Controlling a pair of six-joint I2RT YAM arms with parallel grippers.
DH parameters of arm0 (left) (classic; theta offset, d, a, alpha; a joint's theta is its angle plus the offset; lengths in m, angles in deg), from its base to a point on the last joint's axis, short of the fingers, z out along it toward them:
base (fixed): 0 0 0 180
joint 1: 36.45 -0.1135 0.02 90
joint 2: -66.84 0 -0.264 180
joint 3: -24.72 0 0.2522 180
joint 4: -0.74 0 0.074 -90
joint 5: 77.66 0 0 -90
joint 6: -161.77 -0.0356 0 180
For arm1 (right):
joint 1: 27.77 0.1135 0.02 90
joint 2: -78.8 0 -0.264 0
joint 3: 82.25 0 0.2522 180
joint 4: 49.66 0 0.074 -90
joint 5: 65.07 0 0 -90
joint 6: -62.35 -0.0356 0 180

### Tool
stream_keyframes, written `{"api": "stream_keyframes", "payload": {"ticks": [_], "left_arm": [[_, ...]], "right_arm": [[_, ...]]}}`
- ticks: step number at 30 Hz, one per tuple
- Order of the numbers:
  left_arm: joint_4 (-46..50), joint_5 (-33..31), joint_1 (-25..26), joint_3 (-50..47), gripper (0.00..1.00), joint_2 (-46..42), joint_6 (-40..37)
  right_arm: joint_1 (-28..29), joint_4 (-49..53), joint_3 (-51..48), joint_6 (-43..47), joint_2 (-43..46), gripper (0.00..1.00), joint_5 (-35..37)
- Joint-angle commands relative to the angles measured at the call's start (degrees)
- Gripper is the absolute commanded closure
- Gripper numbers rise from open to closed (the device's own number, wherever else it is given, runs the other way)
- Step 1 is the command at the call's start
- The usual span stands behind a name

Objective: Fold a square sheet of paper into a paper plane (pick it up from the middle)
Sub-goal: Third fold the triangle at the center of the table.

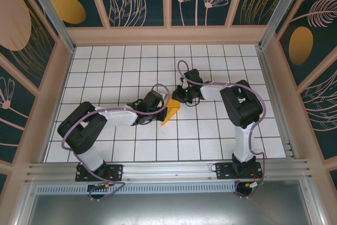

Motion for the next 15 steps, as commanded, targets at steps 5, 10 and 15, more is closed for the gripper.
{"api": "stream_keyframes", "payload": {"ticks": [5,10,15], "left_arm": [[1.1,-2.0,-0.3,-1.1,1.0,0.5,1.5],[0.5,-2.6,-0.3,-1.3,1.0,0.3,1.6],[-0.2,-2.3,-0.4,-0.6,1.0,0.8,0.7]], "right_arm": [[1.4,4.5,-1.3,0.3,-3.1,0.88,2.2],[1.4,4.4,-1.5,0.2,-3.0,0.88,2.2],[1.4,4.4,-1.5,0.2,-3.0,0.88,2.1]]}}
